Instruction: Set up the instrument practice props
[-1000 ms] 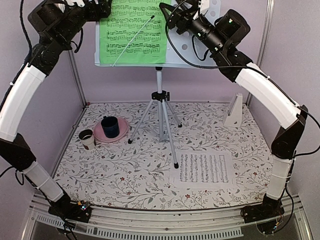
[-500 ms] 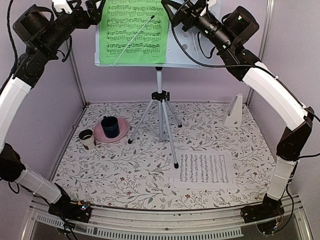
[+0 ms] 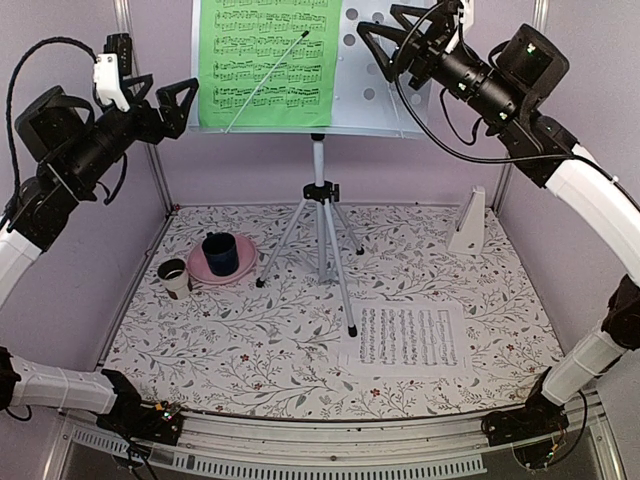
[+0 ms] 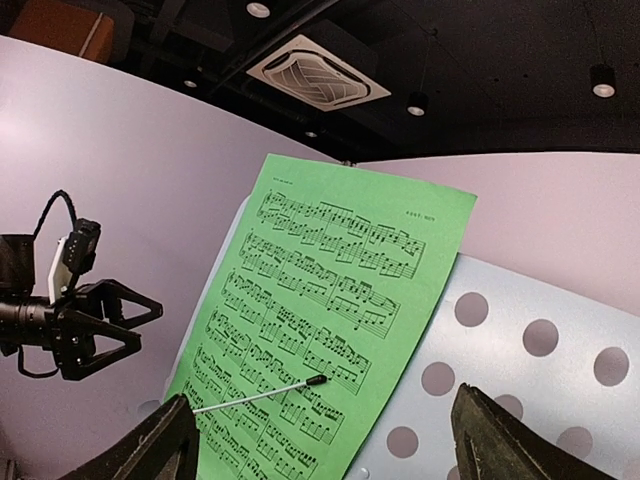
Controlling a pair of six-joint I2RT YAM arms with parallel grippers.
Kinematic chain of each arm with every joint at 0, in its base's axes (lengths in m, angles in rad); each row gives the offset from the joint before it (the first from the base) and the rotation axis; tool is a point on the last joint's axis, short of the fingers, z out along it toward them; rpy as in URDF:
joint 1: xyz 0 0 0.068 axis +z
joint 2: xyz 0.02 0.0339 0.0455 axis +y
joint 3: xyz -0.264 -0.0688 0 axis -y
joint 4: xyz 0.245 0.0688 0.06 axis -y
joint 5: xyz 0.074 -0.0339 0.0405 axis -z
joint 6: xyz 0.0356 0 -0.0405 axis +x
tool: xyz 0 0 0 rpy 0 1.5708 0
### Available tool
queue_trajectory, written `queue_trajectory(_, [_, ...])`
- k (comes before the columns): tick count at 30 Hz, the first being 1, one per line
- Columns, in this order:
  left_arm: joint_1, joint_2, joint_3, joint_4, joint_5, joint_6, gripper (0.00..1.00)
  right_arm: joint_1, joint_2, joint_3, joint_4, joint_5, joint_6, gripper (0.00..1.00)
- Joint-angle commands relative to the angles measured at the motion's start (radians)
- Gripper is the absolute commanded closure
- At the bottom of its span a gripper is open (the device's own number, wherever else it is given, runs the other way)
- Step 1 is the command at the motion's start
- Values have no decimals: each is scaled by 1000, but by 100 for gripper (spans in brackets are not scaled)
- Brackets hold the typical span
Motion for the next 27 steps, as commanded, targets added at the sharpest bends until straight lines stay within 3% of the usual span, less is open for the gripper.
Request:
queue_trajectory(1, [-9, -102, -148, -17, -45, -80, 1, -17, -101, -149, -56, 47, 45, 11])
queue_trajectory(7, [-4, -202, -310, -103, -54, -199, 1, -59, -235, -367, -106, 26, 128, 10])
queue_trajectory(13, [0, -223, -527, -85, 53, -330, 5, -119, -358, -610, -140, -11, 244, 11])
queue_trajectory(21, [5, -27, -666, 101, 238, -331, 7, -147, -393, -897, -128, -93, 338, 12])
queue_trajectory(27, [7, 138, -705, 219, 314, -326, 14, -214, -347, -1006, -183, -166, 367, 12])
